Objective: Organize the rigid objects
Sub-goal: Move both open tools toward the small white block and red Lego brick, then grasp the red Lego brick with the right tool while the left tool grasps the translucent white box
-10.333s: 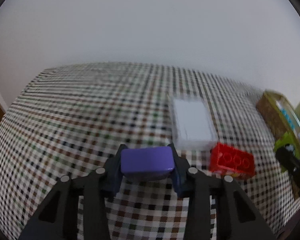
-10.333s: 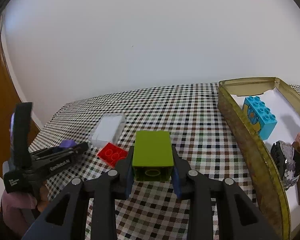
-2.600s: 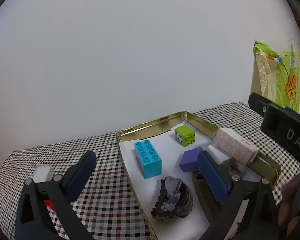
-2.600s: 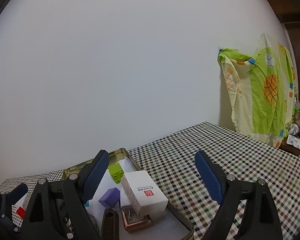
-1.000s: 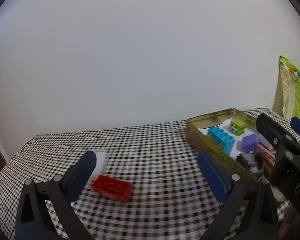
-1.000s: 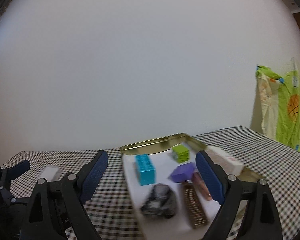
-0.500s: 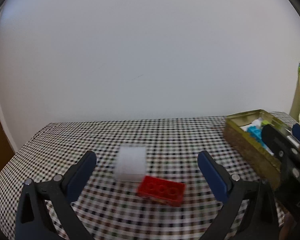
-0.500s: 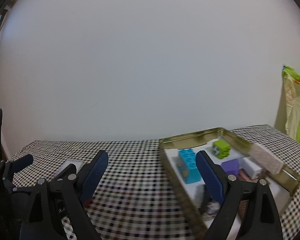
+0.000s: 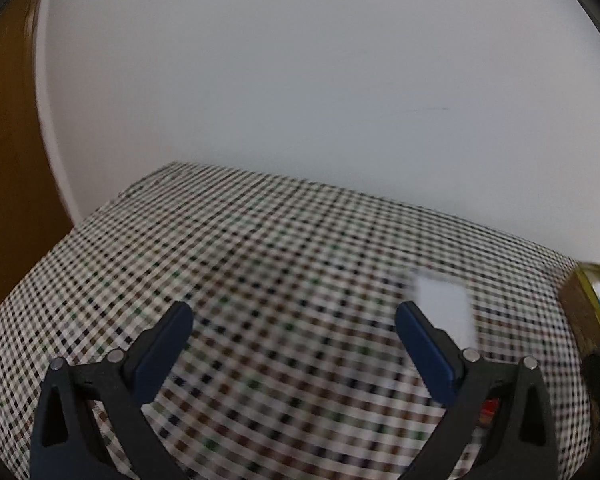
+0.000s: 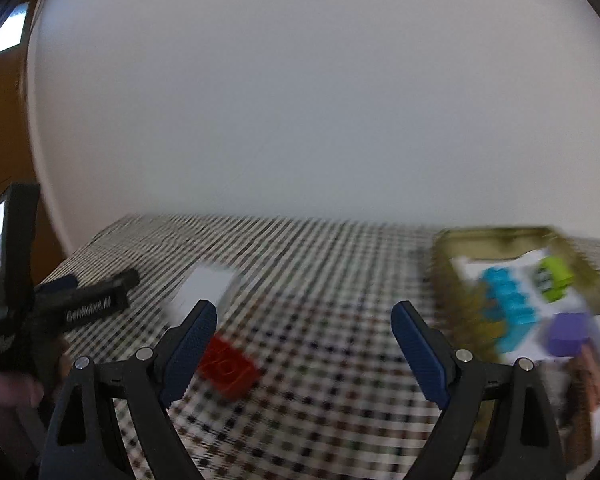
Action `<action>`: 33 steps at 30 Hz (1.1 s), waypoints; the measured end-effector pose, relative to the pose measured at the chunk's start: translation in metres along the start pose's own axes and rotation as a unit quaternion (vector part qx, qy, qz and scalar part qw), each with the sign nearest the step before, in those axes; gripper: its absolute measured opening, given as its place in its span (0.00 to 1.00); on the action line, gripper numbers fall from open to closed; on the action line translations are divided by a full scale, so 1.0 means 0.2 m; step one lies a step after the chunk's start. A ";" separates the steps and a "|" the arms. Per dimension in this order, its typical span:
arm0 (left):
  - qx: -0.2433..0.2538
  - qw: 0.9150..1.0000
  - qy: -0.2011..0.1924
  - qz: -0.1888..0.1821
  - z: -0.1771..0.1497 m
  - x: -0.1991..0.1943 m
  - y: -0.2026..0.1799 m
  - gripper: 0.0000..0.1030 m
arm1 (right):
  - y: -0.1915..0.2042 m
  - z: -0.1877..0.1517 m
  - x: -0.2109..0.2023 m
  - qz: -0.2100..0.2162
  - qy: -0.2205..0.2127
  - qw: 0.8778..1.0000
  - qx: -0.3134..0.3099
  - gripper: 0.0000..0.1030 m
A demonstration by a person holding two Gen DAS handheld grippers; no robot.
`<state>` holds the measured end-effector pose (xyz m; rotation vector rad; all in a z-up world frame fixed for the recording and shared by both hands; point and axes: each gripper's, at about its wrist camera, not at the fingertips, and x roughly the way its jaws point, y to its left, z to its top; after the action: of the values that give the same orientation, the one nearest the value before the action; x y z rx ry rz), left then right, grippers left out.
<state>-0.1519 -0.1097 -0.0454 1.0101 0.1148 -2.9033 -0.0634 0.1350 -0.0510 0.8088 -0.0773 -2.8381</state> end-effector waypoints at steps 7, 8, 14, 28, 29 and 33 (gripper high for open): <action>-0.002 0.999 0.030 0.010 0.01 0.08 0.02 0.99 | 0.09 0.00 0.20 0.086 0.092 0.992 -0.018 0.88; 0.001 0.999 0.031 0.011 0.00 0.08 0.02 0.99 | 0.12 0.00 0.22 0.090 0.100 0.991 -0.026 0.88; 0.020 0.999 0.034 0.009 0.04 0.10 -0.01 0.99 | 0.22 -0.01 0.37 0.094 0.159 0.980 -0.077 0.70; 0.035 0.999 0.031 -0.010 0.04 0.13 -0.04 0.99 | 0.17 -0.04 0.34 0.089 0.170 0.978 -0.084 0.62; 0.038 0.999 0.027 -0.015 0.04 0.13 -0.05 0.99 | 0.16 -0.04 0.32 0.090 0.167 0.979 -0.075 0.62; 0.054 0.998 0.014 -0.037 0.04 0.10 -0.09 0.99 | 0.04 0.00 0.28 0.084 0.148 0.985 -0.039 0.62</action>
<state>-0.1743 -0.0938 -0.0510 1.0847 -0.0026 -2.9915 -0.1085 0.1158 -0.0792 1.1382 0.0067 -2.5188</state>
